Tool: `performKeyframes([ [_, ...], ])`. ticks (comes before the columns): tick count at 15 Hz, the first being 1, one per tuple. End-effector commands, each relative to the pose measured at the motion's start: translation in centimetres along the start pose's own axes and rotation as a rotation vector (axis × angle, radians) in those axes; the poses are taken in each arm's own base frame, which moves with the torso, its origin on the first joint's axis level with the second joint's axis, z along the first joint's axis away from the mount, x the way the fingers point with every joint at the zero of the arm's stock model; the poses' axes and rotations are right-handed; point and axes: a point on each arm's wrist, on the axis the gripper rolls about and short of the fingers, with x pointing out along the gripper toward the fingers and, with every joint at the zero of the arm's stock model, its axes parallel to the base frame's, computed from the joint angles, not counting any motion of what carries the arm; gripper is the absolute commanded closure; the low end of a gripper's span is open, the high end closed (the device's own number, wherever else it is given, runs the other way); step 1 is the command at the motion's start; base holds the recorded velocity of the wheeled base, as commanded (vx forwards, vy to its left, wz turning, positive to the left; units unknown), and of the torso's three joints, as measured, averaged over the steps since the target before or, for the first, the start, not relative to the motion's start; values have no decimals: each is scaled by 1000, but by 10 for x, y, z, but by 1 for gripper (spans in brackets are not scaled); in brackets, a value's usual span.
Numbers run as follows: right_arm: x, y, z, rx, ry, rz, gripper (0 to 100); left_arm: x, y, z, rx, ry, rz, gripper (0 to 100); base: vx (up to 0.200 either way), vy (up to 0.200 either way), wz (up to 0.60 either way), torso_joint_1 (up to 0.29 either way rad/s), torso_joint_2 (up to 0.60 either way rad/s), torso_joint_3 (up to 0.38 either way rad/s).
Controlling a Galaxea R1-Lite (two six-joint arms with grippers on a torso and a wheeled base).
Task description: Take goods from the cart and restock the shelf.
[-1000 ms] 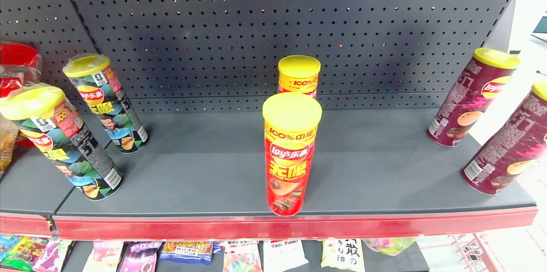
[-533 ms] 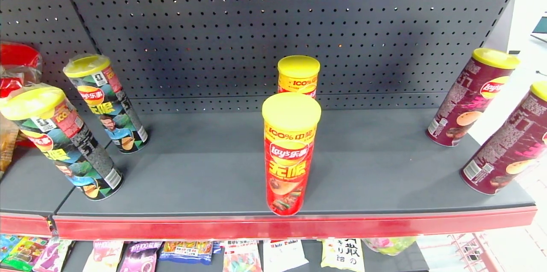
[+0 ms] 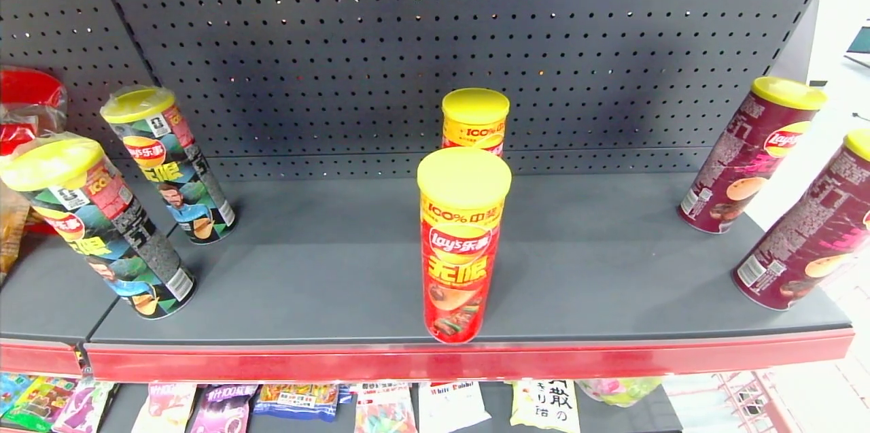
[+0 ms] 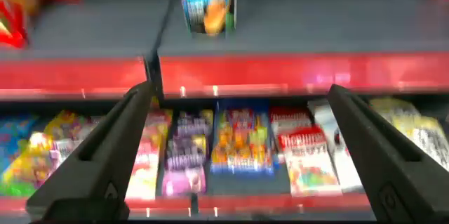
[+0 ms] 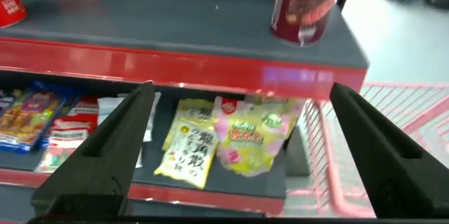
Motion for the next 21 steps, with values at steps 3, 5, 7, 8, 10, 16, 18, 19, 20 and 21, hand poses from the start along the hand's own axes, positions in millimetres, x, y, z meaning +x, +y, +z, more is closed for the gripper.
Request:
performKeyframes([
  [3,0,-1,-5,53,11,-61,0,0,0,-1,-3,5,14,0,0,0,0,0,0,0],
  [5,0,-1,-5,35,10,-47,0,0,0,-1,-3,5,14,0,0,0,0,0,0,0],
  [7,0,-1,-5,40,10,-47,0,0,0,-1,-3,5,14,0,0,0,0,0,0,0],
  [8,0,-1,-5,41,10,-47,0,0,0,-1,-3,5,14,0,0,0,0,0,0,0],
  [10,0,-1,-5,43,10,-46,0,0,0,-1,-3,5,14,0,0,0,0,0,0,0],
  [16,0,-1,-5,53,10,-46,0,0,0,-1,-3,5,14,0,0,0,0,0,0,0],
  [18,0,-1,-5,55,9,-46,0,0,0,-1,-3,5,14,0,0,0,0,0,0,0],
  [19,0,-1,-5,53,10,-46,0,0,0,-1,-3,5,14,0,0,0,0,0,0,0],
  [20,0,-1,-5,53,10,-46,0,0,0,-1,-3,5,14,0,0,0,0,0,0,0],
  [21,0,-1,-5,53,10,-46,0,0,0,-1,-3,5,14,0,0,0,0,0,0,0],
])
